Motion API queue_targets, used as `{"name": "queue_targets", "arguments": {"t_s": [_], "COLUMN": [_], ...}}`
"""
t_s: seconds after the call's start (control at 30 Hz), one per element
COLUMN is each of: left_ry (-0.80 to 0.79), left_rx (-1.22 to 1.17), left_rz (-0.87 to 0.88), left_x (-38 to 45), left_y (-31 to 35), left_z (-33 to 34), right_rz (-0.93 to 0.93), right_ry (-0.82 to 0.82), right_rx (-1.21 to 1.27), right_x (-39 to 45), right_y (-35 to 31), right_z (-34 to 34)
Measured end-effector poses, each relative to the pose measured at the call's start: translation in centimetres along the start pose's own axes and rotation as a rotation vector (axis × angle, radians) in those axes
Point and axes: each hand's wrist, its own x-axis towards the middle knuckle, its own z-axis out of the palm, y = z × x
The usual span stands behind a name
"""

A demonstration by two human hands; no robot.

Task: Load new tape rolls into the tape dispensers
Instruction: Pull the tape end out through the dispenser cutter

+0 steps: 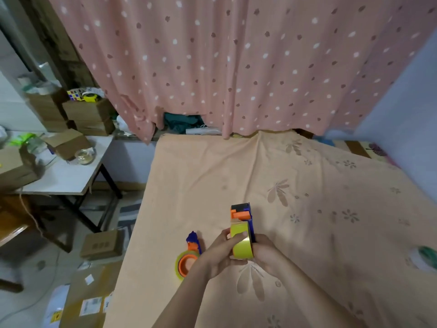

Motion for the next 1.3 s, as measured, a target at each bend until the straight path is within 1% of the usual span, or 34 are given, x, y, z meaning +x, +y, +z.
{"name": "queue_targets", "arguments": {"t_s": [0.07, 0.1, 0.13, 0.17, 0.2, 0.23, 0.27, 0.3, 0.33, 0.4, 0.43, 0.53, 0.63, 0.83, 1.03, 1.2, 1.3], "left_ry": [0.020, 0.035, 0.063, 0.095, 0.118, 0.131, 0.137, 0.140, 0.145, 0.158, 0.158, 0.140, 0.131, 0.130, 0.115, 0.133, 0.131], "left_rx": [-0.029, -0.044, -0.051, -0.048, -0.035, -0.017, 0.001, 0.014, 0.022, 0.040, 0.055, 0.144, 0.202, 0.235, 0.291, 0.288, 0.297], "left_rz": [0.014, 0.028, 0.048, 0.078, 0.109, 0.136, 0.156, 0.169, 0.174, 0.180, 0.188, 0.198, 0.191, 0.184, 0.192, 0.169, 0.152], "left_x": [0.2, 0.1, 0.1, 0.1, 0.1, 0.0, 0.0, 0.1, 0.1, 0.0, 0.0, -0.1, 0.0, 0.2, 0.2, 0.6, 0.9], "left_y": [0.3, 0.4, 0.4, 0.4, 0.6, 0.9, 1.2, 1.5, 1.7, 1.9, 2.0, 1.8, 1.5, 1.1, 1.5, 2.2, 2.5], "left_z": [0.0, 0.0, -0.1, -0.2, -0.3, -0.4, -0.5, -0.5, -0.4, -0.2, -0.1, 0.0, 0.2, 0.8, 1.2, 1.9, 2.2], "right_rz": [0.007, -0.006, -0.053, -0.132, -0.223, -0.313, -0.393, -0.451, -0.480, -0.468, -0.466, -0.479, -0.441, -0.370, -0.401, -0.409, -0.433], "right_ry": [-0.100, -0.117, -0.089, -0.012, 0.100, 0.194, 0.228, 0.192, 0.109, -0.024, -0.036, -0.011, -0.026, -0.032, 0.004, -0.028, -0.012], "right_rx": [-0.179, -0.326, -0.464, -0.571, -0.621, -0.609, -0.578, -0.552, -0.542, -0.592, -0.639, -0.734, -0.729, -0.710, -0.768, -0.778, -0.798], "right_x": [-0.4, -0.6, -0.5, -0.2, 0.1, 0.2, 0.3, 0.4, 0.4, 0.1, 0.0, 0.0, -0.3, -0.9, -1.7, -1.6, -1.5], "right_y": [-1.1, -1.8, -2.5, -3.2, -4.0, -4.8, -5.8, -6.6, -7.1, -7.8, -8.1, -8.6, -8.8, -9.0, -10.0, -10.8, -11.3], "right_z": [-0.7, -1.2, -1.6, -2.2, -2.6, -2.8, -2.9, -2.9, -2.7, -1.9, -1.6, -1.3, -1.6, -2.2, -2.6, -2.6, -2.9]}}
